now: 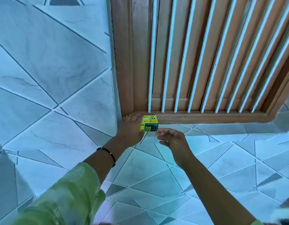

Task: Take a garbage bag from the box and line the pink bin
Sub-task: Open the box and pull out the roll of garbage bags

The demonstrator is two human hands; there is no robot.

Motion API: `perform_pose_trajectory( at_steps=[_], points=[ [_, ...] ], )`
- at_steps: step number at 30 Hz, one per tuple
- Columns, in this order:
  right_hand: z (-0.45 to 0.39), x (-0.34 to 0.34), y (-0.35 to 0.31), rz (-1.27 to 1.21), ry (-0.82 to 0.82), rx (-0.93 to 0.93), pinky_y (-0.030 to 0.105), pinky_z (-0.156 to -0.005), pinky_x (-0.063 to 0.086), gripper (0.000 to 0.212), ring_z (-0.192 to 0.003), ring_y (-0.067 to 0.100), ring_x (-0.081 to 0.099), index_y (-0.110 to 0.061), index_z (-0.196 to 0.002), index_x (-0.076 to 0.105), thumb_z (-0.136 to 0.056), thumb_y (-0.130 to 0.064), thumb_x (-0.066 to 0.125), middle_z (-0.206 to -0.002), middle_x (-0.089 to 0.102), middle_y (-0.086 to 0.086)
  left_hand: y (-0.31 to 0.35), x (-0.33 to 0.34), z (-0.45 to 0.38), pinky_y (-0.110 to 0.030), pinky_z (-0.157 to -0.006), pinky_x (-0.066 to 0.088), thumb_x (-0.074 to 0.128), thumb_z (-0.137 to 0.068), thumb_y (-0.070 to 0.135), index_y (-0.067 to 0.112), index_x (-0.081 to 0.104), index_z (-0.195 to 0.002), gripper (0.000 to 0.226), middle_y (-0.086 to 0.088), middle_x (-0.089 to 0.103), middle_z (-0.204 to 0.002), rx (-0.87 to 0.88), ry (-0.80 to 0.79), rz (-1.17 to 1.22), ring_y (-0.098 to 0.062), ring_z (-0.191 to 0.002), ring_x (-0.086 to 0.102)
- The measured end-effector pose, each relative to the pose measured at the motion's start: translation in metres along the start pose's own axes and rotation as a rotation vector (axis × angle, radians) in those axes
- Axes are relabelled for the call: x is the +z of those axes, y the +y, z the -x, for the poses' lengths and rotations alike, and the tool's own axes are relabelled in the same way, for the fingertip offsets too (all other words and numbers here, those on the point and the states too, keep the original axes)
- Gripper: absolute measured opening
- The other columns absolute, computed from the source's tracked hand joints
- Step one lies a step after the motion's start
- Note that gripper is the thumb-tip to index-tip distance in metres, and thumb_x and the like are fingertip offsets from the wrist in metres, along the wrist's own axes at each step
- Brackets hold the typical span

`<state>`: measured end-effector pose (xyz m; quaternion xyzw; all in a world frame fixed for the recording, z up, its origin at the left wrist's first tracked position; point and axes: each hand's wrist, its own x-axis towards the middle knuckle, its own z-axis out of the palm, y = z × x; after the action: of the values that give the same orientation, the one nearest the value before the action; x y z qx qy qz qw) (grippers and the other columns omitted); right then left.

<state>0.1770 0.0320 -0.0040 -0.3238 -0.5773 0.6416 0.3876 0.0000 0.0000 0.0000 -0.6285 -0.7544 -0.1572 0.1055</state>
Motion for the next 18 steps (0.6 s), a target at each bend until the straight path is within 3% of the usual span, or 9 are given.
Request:
perform_pose_trajectory(
  at_steps=[4, 10, 15, 18],
  points=[
    [-0.014, -0.008, 0.002, 0.007, -0.008, 0.019, 0.026, -0.075, 0.047, 0.018, -0.082, 0.019, 0.06, -0.008, -0.092, 0.067, -0.089, 0.001, 0.051, -0.091, 0.069, 0.01, -0.005, 0.017, -0.014, -0.049, -0.115, 0.016, 0.054, -0.086, 0.038, 0.022, 0.021, -0.146, 0.07, -0.004, 0.024, -0.154, -0.073, -0.096, -0.152, -0.026, -0.142, 0.02],
    [-0.023, -0.016, 0.01, 0.011, -0.046, 0.022, 0.027, -0.078, 0.048, 0.019, -0.085, 0.023, 0.061, -0.008, -0.089, 0.067, -0.089, 0.001, 0.051, -0.091, 0.069, 0.011, -0.006, 0.028, -0.025, -0.039, -0.093, 0.036, 0.067, -0.073, 0.046, 0.016, 0.036, -0.134, 0.075, -0.009, 0.038, -0.131, -0.141, 0.022, -0.245, -0.029, -0.118, 0.038],
    [-0.024, -0.018, 0.009, 0.007, -0.021, 0.002, 0.026, -0.076, 0.047, 0.019, -0.091, 0.023, 0.059, -0.01, -0.092, 0.066, -0.087, 0.004, 0.054, -0.094, 0.067, 0.009, -0.011, 0.026, -0.022, -0.037, -0.087, 0.04, 0.076, -0.066, 0.038, 0.024, 0.045, -0.121, 0.065, -0.002, 0.051, -0.121, -0.153, 0.062, 0.0, -0.026, -0.112, 0.046],
    [-0.021, -0.026, 0.008, 0.19, -0.002, -0.112, 0.023, -0.084, 0.046, 0.035, -0.106, 0.017, 0.054, -0.017, -0.112, 0.058, -0.082, 0.001, 0.066, -0.116, 0.058, 0.001, -0.008, 0.023, 0.003, -0.037, -0.084, 0.047, 0.079, -0.062, 0.04, 0.024, 0.051, -0.116, 0.063, 0.0, 0.061, -0.112, -0.138, 0.158, 0.251, -0.026, -0.103, 0.055]
  ],
)
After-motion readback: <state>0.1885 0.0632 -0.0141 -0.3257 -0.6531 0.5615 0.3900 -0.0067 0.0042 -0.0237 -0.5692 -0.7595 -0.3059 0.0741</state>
